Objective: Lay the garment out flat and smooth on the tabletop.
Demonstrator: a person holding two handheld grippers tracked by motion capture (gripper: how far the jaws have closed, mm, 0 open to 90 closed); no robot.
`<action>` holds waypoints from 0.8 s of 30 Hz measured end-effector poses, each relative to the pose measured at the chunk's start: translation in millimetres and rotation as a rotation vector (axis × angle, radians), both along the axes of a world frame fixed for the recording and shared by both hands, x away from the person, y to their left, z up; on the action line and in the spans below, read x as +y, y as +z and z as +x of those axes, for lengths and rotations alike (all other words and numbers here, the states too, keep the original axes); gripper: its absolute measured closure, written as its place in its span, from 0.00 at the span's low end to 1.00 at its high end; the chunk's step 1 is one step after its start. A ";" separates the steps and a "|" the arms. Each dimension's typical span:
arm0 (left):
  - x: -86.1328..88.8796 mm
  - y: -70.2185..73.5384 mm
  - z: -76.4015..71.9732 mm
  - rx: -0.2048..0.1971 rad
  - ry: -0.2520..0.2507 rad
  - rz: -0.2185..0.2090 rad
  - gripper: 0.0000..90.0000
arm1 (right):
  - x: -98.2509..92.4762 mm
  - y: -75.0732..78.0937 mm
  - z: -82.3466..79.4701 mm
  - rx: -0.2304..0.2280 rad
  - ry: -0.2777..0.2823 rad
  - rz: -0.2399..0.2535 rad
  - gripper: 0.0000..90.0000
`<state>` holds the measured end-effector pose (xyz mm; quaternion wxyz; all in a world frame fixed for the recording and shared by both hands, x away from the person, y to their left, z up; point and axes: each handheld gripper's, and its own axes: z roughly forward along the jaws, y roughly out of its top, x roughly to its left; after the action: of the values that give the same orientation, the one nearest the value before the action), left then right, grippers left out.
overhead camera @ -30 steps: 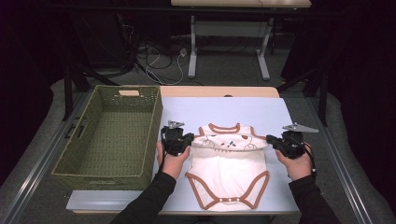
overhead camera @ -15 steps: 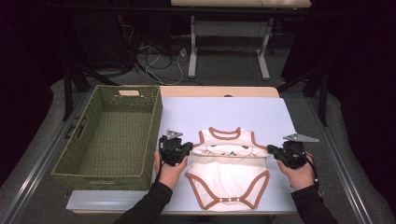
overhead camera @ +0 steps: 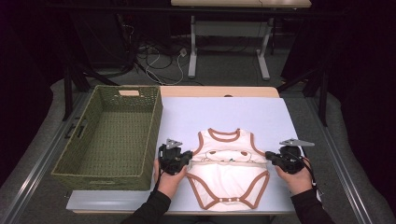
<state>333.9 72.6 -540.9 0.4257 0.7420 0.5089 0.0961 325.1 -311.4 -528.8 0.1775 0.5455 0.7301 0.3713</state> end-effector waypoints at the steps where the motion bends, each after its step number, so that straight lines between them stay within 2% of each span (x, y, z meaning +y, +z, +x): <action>1: 0.1 -0.5 -0.3 0.002 -0.004 0.004 0.95 | 0.0 -0.6 0.2 -0.001 0.002 -0.008 0.97; 7: -2.8 -4.7 -0.2 -0.003 -0.013 0.029 0.94 | 2.1 -3.1 0.3 -0.001 0.021 -0.020 0.94; 12: -4.4 -6.6 -1.9 -0.001 -0.019 0.029 0.92 | 2.3 -4.2 -0.9 -0.007 0.021 -0.017 0.88; 17: -3.6 -3.8 -3.6 -0.027 -0.032 0.022 0.87 | 3.0 -3.3 -1.9 -0.021 0.025 -0.016 0.83; 19: -3.7 -3.6 -3.7 -0.032 -0.038 0.025 0.85 | 2.4 -2.4 -2.1 -0.037 0.033 -0.031 0.81; 24: -5.4 -3.6 -5.3 -0.026 -0.040 0.024 0.78 | 4.0 -0.5 -3.2 -0.047 0.038 -0.037 0.75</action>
<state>328.6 67.2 -544.5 0.4252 0.7556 0.4874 0.1032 322.0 -307.3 -529.2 0.1976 0.5195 0.7425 0.3739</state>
